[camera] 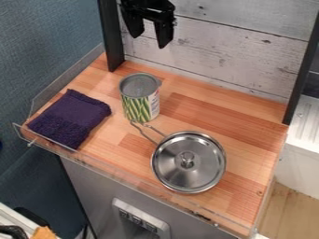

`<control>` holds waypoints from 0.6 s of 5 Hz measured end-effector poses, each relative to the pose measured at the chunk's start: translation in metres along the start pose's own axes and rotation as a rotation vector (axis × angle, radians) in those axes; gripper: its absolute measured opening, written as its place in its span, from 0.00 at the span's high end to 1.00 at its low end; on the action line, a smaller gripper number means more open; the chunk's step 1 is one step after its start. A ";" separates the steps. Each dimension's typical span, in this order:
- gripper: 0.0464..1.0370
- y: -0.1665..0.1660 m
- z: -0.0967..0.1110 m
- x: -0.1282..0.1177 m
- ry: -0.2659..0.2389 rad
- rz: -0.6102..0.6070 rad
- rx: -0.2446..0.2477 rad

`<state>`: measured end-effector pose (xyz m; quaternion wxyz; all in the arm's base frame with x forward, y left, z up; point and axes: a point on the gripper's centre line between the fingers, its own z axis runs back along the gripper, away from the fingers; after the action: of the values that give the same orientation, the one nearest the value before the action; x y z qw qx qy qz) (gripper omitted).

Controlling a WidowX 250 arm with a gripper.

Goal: Put the silver lid on the right upper side of the table

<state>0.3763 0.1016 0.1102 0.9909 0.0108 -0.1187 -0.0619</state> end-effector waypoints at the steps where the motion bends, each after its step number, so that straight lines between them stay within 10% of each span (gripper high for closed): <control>1: 0.04 -0.003 -0.012 -0.006 0.034 0.003 -0.021; 3: 0.04 -0.060 0.018 -0.041 0.027 -0.123 -0.084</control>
<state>0.3250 0.0468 0.1160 0.9864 -0.0227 -0.1018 -0.1273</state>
